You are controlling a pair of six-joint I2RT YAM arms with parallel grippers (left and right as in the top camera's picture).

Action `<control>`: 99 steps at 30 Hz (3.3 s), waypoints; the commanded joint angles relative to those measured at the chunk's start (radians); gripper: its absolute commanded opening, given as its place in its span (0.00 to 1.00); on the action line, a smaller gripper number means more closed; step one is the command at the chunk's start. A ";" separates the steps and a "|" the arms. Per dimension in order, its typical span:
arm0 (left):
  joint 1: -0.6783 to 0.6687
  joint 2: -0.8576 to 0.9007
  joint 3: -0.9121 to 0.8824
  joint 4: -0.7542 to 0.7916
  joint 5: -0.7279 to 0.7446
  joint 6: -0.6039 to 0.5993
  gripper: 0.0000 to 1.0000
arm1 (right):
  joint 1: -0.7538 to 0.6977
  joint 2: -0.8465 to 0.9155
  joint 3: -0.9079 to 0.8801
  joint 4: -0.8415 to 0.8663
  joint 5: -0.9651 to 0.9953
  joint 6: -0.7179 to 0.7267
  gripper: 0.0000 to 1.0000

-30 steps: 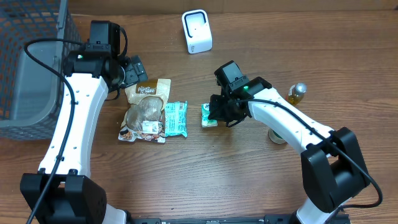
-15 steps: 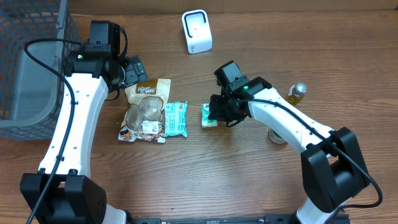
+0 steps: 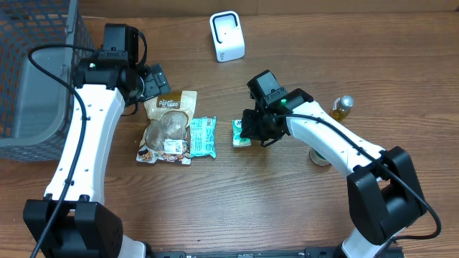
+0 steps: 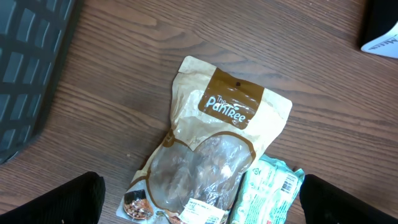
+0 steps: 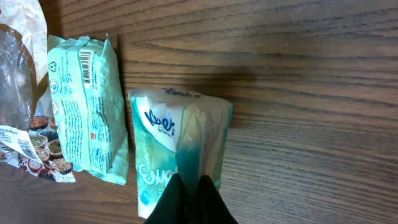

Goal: Scan the item barcode
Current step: 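Lift the Kleenex pack and carry it up toward the white scanner, then lower the Kleenex pack onto the table right of center and release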

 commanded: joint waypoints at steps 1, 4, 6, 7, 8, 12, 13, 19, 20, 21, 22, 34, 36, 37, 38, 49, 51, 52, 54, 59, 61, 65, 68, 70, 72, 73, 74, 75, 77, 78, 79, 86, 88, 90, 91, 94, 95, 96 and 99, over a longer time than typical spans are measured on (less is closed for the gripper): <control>-0.002 -0.006 0.012 0.000 -0.006 0.003 1.00 | -0.004 -0.016 -0.004 -0.003 0.002 -0.001 0.04; -0.002 -0.006 0.012 0.000 -0.007 0.003 1.00 | -0.004 -0.016 -0.003 0.004 0.002 -0.010 0.04; -0.002 -0.006 0.012 0.000 -0.006 0.003 0.99 | -0.005 -0.016 0.003 0.003 0.003 -0.039 0.04; -0.002 -0.006 0.012 0.000 -0.006 0.003 0.99 | -0.008 -0.016 0.014 -0.010 0.002 -0.042 0.04; -0.002 -0.006 0.012 0.000 -0.007 0.003 0.99 | -0.011 -0.016 0.032 -0.034 0.003 -0.042 0.04; -0.002 -0.006 0.012 0.000 -0.007 0.003 1.00 | -0.029 -0.016 0.153 -0.148 0.005 -0.043 0.04; -0.002 -0.006 0.012 0.000 -0.007 0.003 1.00 | -0.033 -0.016 0.192 -0.178 0.011 -0.047 0.04; -0.002 -0.006 0.012 0.000 -0.006 0.003 1.00 | -0.037 -0.016 0.520 -0.397 0.097 -0.061 0.04; -0.002 -0.006 0.012 0.000 -0.007 0.003 1.00 | -0.039 -0.016 0.571 -0.427 0.116 -0.061 0.04; -0.002 -0.006 0.012 0.000 -0.006 0.003 1.00 | -0.041 -0.016 0.636 -0.465 0.142 -0.061 0.04; -0.002 -0.006 0.012 0.000 -0.006 0.003 1.00 | -0.043 -0.016 0.697 -0.494 0.169 -0.064 0.04; -0.002 -0.006 0.012 0.000 -0.006 0.003 0.99 | -0.026 0.032 0.920 -0.401 0.486 -0.208 0.04; -0.002 -0.006 0.012 0.000 -0.007 0.003 1.00 | -0.013 0.066 0.920 -0.356 0.546 -0.242 0.04; -0.002 -0.006 0.012 0.000 -0.007 0.003 1.00 | -0.008 0.085 0.920 -0.332 0.576 -0.259 0.04; -0.002 -0.006 0.012 0.000 -0.006 0.003 1.00 | -0.003 0.103 0.920 -0.311 0.600 -0.277 0.04; -0.002 -0.006 0.012 0.000 -0.006 0.003 1.00 | 0.039 0.370 0.920 0.060 0.901 -0.546 0.04; -0.002 -0.006 0.012 0.000 -0.006 0.003 1.00 | 0.043 0.417 0.920 0.143 0.940 -0.633 0.04; -0.002 -0.006 0.012 0.000 -0.007 0.003 0.99 | 0.043 0.436 0.920 0.178 0.952 -0.668 0.04; -0.002 -0.006 0.012 0.000 -0.006 0.003 1.00 | 0.043 0.479 0.920 0.254 0.962 -0.745 0.04; -0.002 -0.006 0.012 0.000 -0.007 0.003 1.00 | 0.043 0.565 0.920 0.387 0.962 -0.839 0.04; -0.002 -0.006 0.012 0.000 -0.007 0.003 1.00 | 0.043 0.597 0.920 0.429 0.963 -0.881 0.04; -0.002 -0.006 0.012 0.000 -0.006 0.003 1.00 | 0.043 0.637 0.920 0.490 0.961 -0.930 0.04; -0.002 -0.006 0.012 0.000 -0.006 0.003 1.00 | 0.045 0.662 0.920 0.513 0.961 -0.949 0.04; -0.002 -0.006 0.012 0.000 -0.006 0.003 1.00 | 0.045 0.677 0.920 0.513 0.953 -0.953 0.04; -0.002 -0.006 0.012 0.000 -0.007 0.003 1.00 | 0.045 0.694 0.919 0.510 0.954 -0.957 0.04; -0.002 -0.006 0.012 0.000 -0.006 0.003 1.00 | 0.043 0.702 0.917 0.506 0.953 -0.959 0.04; -0.002 -0.006 0.012 0.000 -0.006 0.003 1.00 | 0.040 0.711 0.916 0.507 0.953 -0.959 0.04; -0.002 -0.006 0.012 0.000 -0.006 0.003 1.00 | 0.037 0.717 0.916 0.507 0.950 -0.959 0.04; -0.002 -0.006 0.012 0.000 -0.006 0.003 1.00 | 0.035 0.725 0.916 0.507 0.933 -0.959 0.04; -0.002 -0.006 0.012 0.000 -0.006 0.003 1.00 | 0.036 0.725 0.916 0.507 0.927 -0.958 0.04; -0.002 -0.006 0.012 0.000 -0.006 0.003 1.00 | 0.036 0.725 0.916 0.511 0.927 -0.959 0.04; -0.002 -0.006 0.012 0.000 -0.007 0.003 1.00 | 0.044 0.655 0.917 0.497 1.028 -0.911 0.04; -0.002 -0.006 0.012 0.000 -0.006 0.003 1.00 | 0.051 0.595 0.917 0.420 1.043 -0.858 0.04; -0.002 -0.006 0.012 0.000 -0.007 0.003 1.00 | 0.060 0.533 0.917 0.314 1.041 -0.774 0.04; -0.002 -0.006 0.012 0.000 -0.006 0.003 1.00 | 0.063 0.505 0.917 0.254 1.036 -0.727 0.04; -0.002 -0.006 0.012 0.000 -0.007 0.003 1.00 | 0.066 0.413 0.917 -0.021 0.945 -0.485 0.04; -0.002 -0.006 0.012 0.000 -0.006 0.003 1.00 | 0.065 0.394 0.917 -0.098 0.894 -0.414 0.04; -0.002 -0.006 0.012 0.000 -0.006 0.003 1.00 | 0.057 0.377 0.917 -0.186 0.829 -0.337 0.04; -0.002 -0.006 0.012 0.000 -0.006 0.003 1.00 | 0.022 0.364 0.917 -0.443 0.629 -0.169 0.04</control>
